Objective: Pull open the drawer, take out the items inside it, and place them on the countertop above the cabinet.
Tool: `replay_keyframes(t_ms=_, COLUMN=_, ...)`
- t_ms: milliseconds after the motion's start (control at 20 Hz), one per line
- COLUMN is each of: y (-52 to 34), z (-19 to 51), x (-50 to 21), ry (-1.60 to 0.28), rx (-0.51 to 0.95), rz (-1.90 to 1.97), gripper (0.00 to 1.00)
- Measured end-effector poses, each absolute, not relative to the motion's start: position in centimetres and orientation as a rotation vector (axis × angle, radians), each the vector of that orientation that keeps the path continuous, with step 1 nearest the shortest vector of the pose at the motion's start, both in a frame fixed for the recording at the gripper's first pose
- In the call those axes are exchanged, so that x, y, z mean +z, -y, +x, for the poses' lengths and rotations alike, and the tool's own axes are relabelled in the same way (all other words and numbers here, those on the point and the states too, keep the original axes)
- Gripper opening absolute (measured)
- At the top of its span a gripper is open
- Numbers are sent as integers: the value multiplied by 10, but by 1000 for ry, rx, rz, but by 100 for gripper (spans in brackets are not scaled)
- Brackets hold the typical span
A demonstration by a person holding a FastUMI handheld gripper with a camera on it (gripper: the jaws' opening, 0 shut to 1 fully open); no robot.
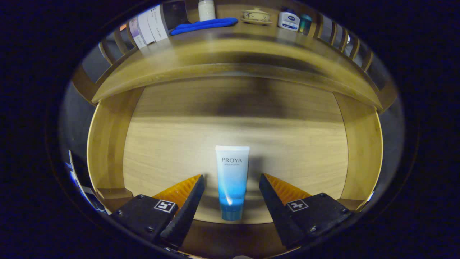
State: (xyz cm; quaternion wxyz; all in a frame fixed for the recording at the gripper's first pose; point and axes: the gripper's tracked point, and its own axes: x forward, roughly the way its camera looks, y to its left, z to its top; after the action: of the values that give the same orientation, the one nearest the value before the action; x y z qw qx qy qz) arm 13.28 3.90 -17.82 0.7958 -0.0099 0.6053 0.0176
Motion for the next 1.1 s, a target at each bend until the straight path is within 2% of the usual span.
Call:
replay_keyframes(t_ms=250, y=-34, z=126, x=-192, ry=-1340, rx=23, rz=-47, gripper=85)
replay_keyframes(t_ms=400, y=-33, z=122, x=-191, ry=-1333, rx=25, rz=-33, gripper=55)
replay_keyframes(t_ms=450, y=-33, z=122, x=-191, ry=-1333, rx=28, rz=-34, gripper=51)
replay_keyframes(t_ms=600, y=-33, z=120, x=-182, ry=-1312, rx=37, rz=-10, gripper=45)
replay_keyframes(t_ms=1100, y=-35, z=122, x=-98, ry=-1171, rx=103, rz=35, gripper=44)
